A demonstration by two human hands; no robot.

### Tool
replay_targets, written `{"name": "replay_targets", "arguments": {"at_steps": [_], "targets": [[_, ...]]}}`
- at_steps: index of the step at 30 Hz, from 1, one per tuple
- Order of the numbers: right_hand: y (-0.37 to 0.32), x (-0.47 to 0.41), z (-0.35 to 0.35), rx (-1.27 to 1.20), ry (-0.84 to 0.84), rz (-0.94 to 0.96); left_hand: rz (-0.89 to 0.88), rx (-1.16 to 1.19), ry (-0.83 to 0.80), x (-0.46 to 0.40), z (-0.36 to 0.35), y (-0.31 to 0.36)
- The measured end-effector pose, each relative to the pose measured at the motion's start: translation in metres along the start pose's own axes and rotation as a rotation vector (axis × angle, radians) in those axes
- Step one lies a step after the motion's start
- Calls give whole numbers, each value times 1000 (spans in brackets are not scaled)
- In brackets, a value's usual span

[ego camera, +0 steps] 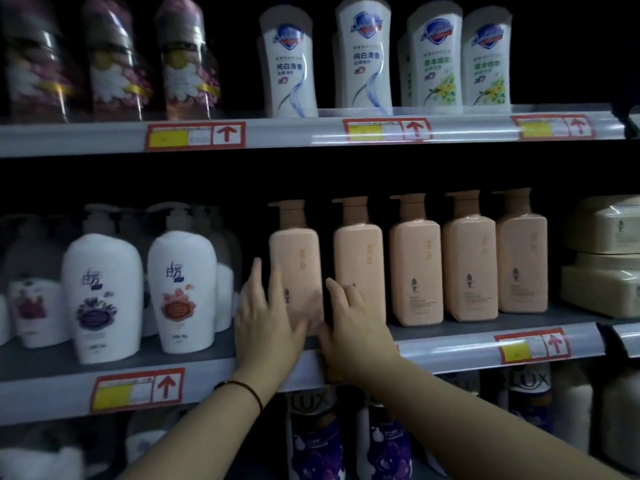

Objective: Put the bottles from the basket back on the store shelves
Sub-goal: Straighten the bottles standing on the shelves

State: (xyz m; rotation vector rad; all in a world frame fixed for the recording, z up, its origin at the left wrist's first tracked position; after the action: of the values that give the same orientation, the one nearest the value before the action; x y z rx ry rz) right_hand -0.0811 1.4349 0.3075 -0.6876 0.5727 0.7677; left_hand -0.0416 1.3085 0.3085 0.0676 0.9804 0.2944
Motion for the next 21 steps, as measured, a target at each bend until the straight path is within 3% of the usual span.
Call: {"name": "replay_targets", "arguments": {"at_steps": [4,7,14,18,21], "targets": [[-13,-2,-25,-78,-80,-149,140,135,-383,-4,-20,-29],[-13,-2,-35,-53,-59,-203,93,93,-437,0,-24,-31],[-17,2,-35,-5,25,-166,0,1,-344,2,-10,-26],[-45,-3,-33,200,111,-31,-80,3,-70,4,19,-49],[-78,-13,-50,159,46,79,-54,-65,119,2,38,-89]]}}
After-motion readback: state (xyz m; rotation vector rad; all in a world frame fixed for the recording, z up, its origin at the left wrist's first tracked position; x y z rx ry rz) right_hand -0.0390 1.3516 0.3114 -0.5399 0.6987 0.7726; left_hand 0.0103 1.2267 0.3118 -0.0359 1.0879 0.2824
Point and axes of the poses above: each hand's wrist, its own x-axis away from the middle knuckle, its own z-axis out of the back of the hand, y = z × x, the point moved 5 cm from there along -x, towards the middle knuckle, and after that the axes turned 10 degrees about -x, right-handed, at the moved point
